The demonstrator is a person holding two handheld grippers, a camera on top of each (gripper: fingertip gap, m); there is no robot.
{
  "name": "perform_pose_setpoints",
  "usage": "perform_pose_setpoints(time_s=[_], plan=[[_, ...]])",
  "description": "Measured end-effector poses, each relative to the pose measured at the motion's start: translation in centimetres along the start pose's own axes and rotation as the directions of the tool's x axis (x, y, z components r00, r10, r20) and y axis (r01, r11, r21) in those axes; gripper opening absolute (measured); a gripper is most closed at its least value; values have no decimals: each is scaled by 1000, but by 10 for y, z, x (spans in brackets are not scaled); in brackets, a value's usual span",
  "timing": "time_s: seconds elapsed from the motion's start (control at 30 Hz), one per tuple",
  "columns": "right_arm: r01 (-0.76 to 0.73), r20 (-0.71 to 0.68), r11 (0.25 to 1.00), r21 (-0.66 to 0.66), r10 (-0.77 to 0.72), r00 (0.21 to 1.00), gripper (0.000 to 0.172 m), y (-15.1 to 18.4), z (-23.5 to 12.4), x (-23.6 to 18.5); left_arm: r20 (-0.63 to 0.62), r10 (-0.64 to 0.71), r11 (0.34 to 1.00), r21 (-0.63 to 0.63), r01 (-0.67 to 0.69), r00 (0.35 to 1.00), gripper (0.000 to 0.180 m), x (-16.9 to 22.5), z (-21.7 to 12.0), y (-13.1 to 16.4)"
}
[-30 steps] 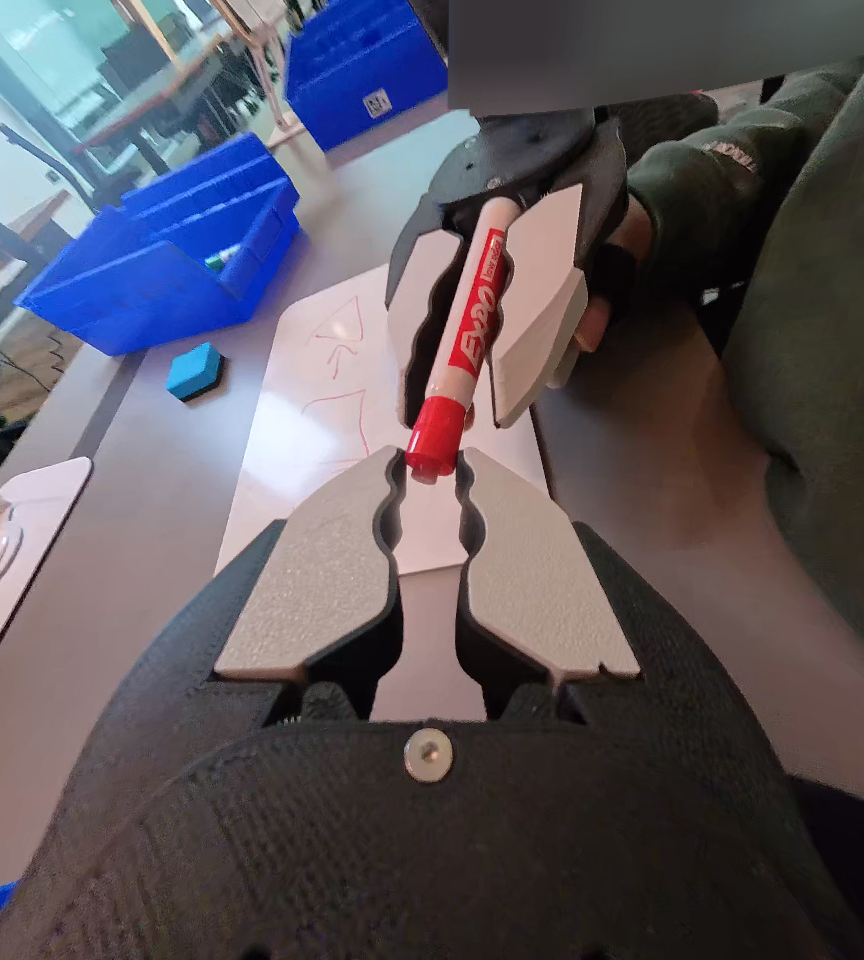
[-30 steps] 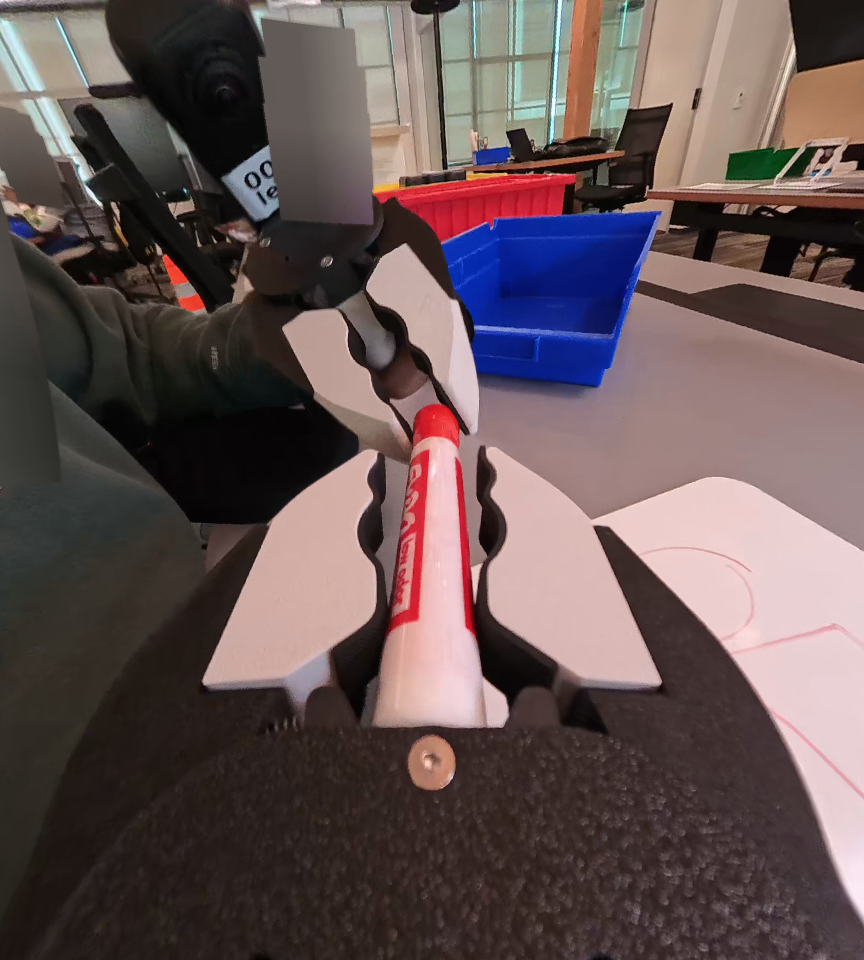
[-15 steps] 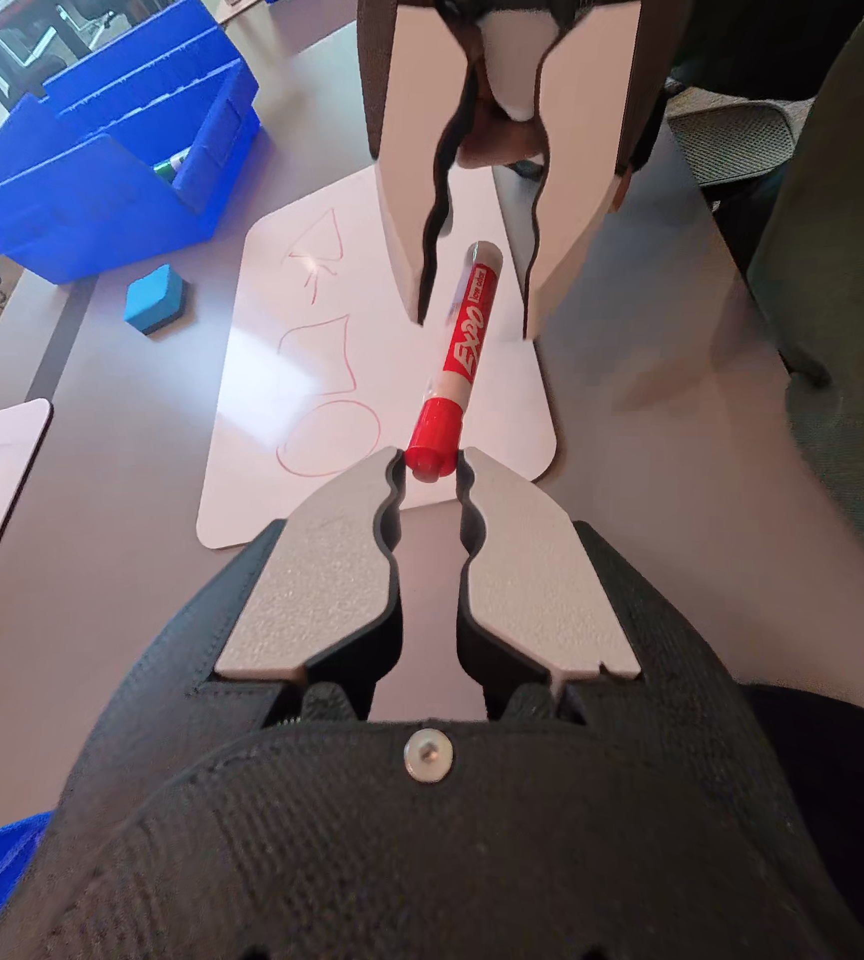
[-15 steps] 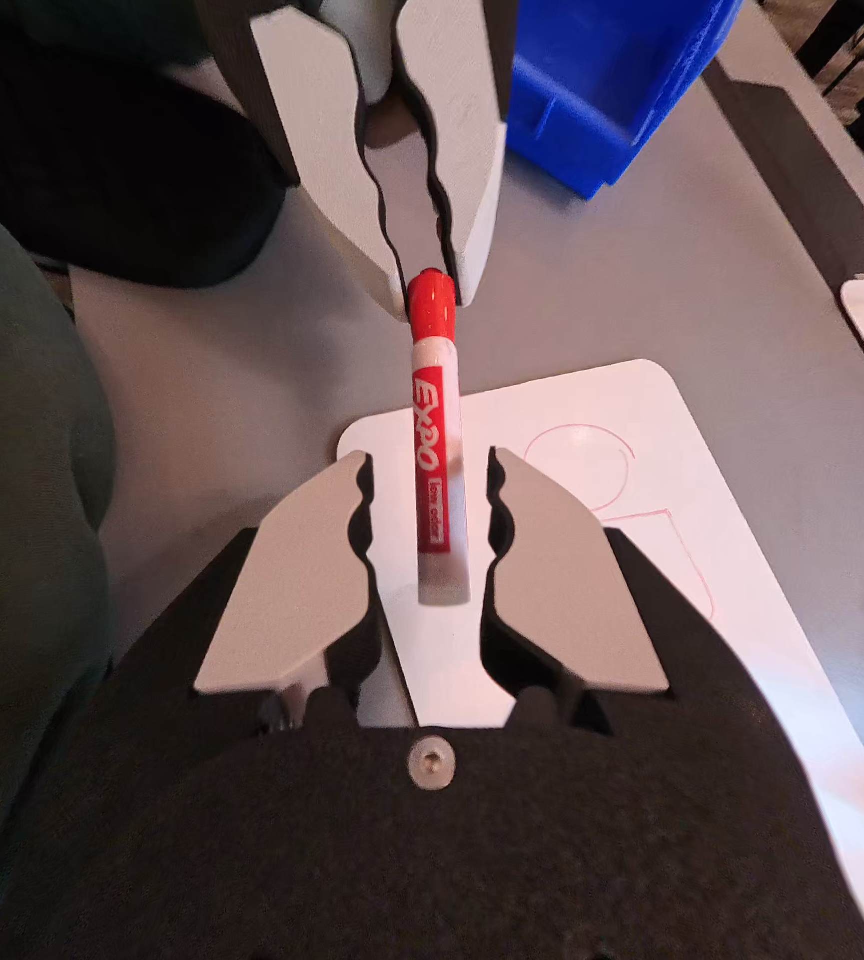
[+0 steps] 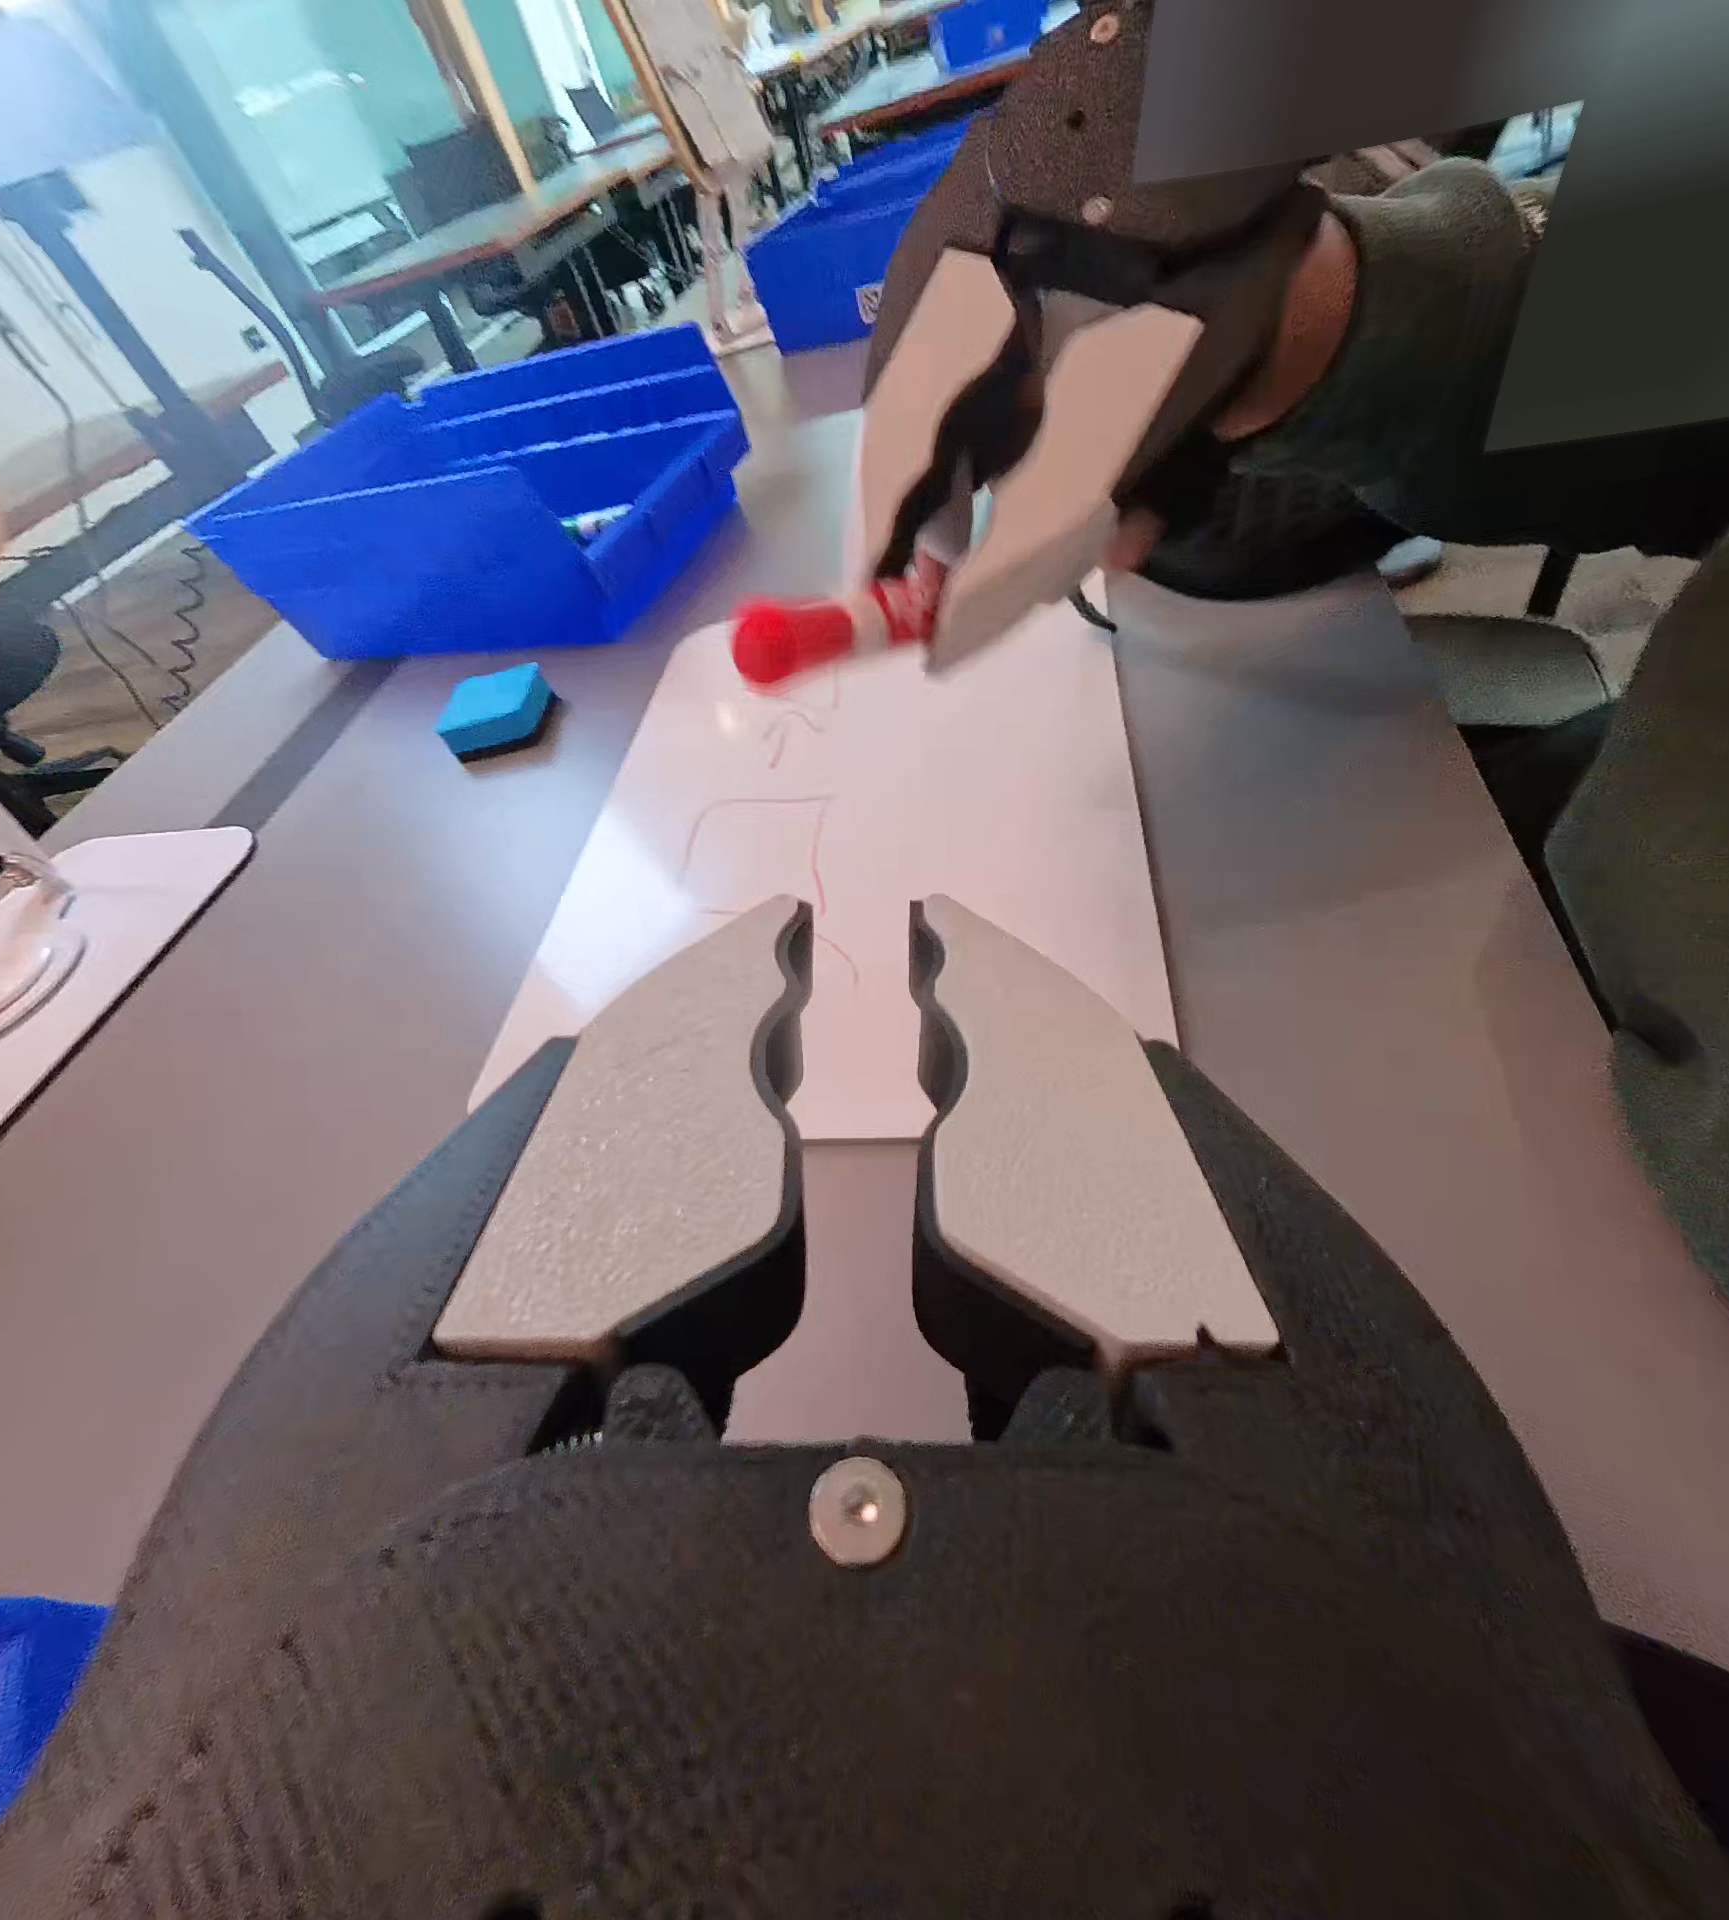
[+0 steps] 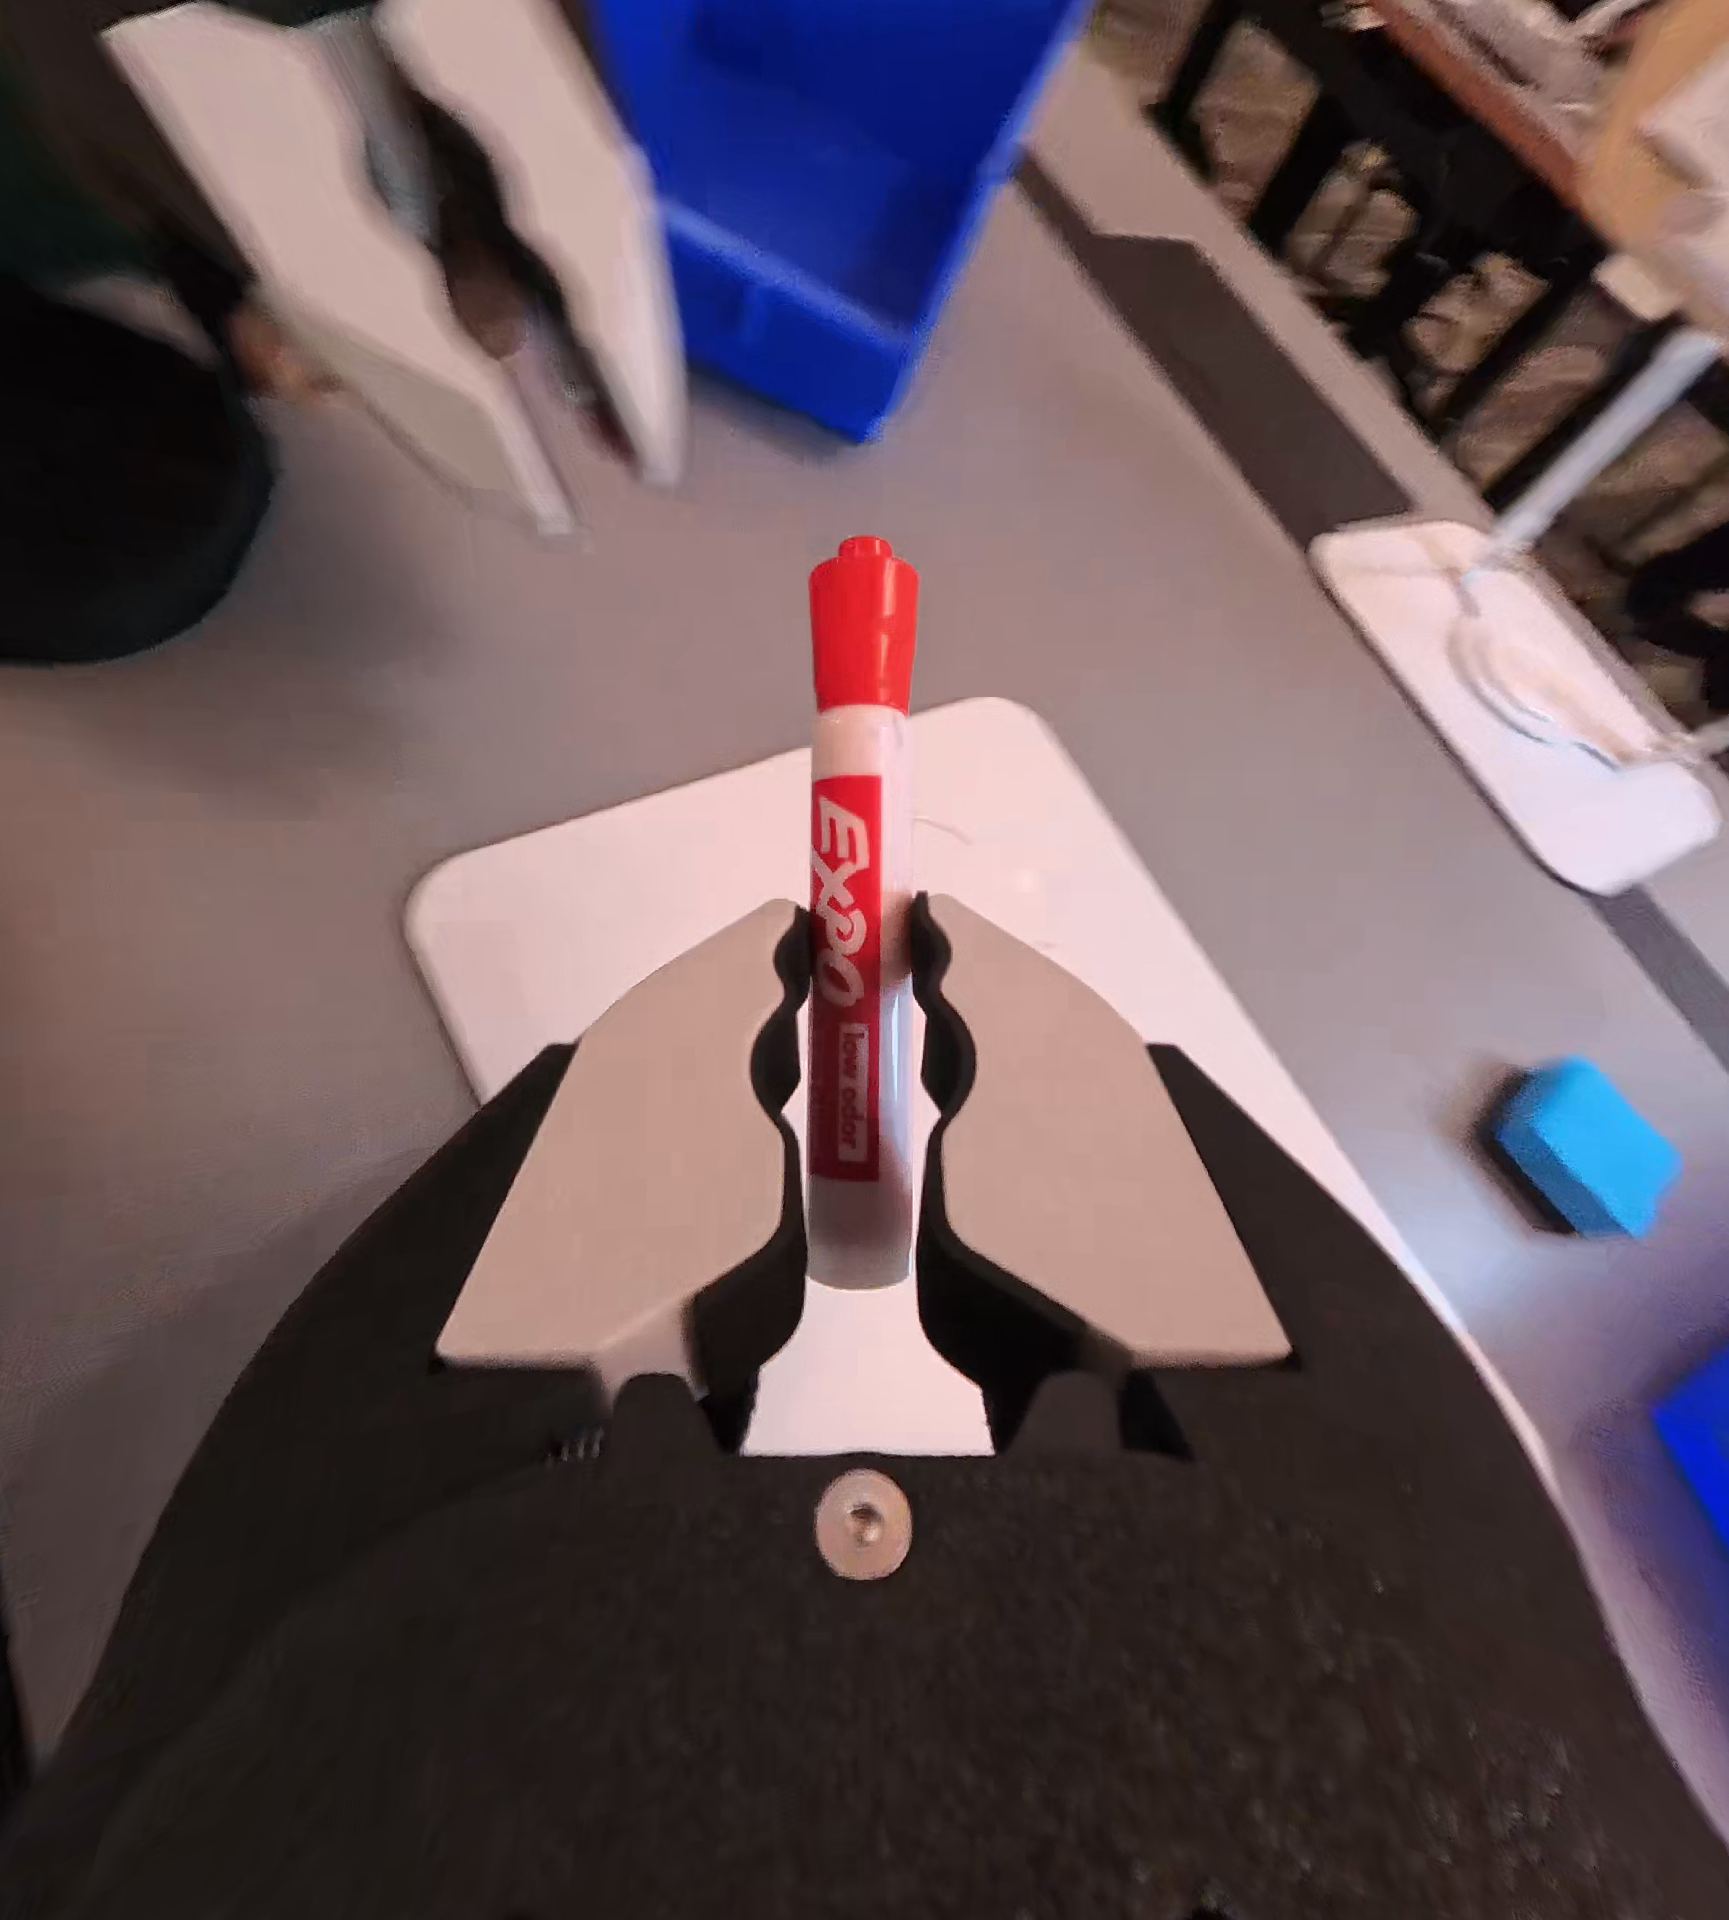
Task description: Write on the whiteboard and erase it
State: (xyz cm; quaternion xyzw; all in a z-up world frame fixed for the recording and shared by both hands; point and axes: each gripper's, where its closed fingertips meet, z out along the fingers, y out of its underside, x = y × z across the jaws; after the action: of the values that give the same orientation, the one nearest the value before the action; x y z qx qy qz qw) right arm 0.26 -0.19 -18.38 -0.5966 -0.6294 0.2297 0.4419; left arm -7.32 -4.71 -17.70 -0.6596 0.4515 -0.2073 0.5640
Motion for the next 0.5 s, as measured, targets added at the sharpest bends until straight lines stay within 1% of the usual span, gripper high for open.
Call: perform_pose_setpoints(time_s=[0.07,0.13,0.2,0.27,0.3,0.33,0.4,0.5], plan=[[-112,-96,993,39,116,989,19,2,-22,54,22,-11,1000,20,11,1000,12,-5,-1,-1],[-232,-215,970,71,242,946,19,13,-47,123,24,-8,1000,19,8,1000,6,-6,0,2],[-344,-354,935,85,351,867,19,39,-69,199,11,-21,1000,1,21,1000,3,-4,4,8],[-471,-464,879,77,450,763,19,80,-84,267,-17,-51,999,1,51,999,1,0,8,11],[-514,-519,854,75,474,711,19,101,-89,297,-27,-60,998,3,60,998,0,2,9,11],[-550,-571,832,66,484,663,19,121,-92,320,-30,-63,998,0,63,998,0,3,11,13],[-613,-635,789,32,490,597,19,153,-89,350,-28,-58,998,-15,58,998,0,4,14,18],[-683,-681,729,-36,483,551,19,183,-70,369,-39,-79,997,-27,78,996,0,6,18,25]])
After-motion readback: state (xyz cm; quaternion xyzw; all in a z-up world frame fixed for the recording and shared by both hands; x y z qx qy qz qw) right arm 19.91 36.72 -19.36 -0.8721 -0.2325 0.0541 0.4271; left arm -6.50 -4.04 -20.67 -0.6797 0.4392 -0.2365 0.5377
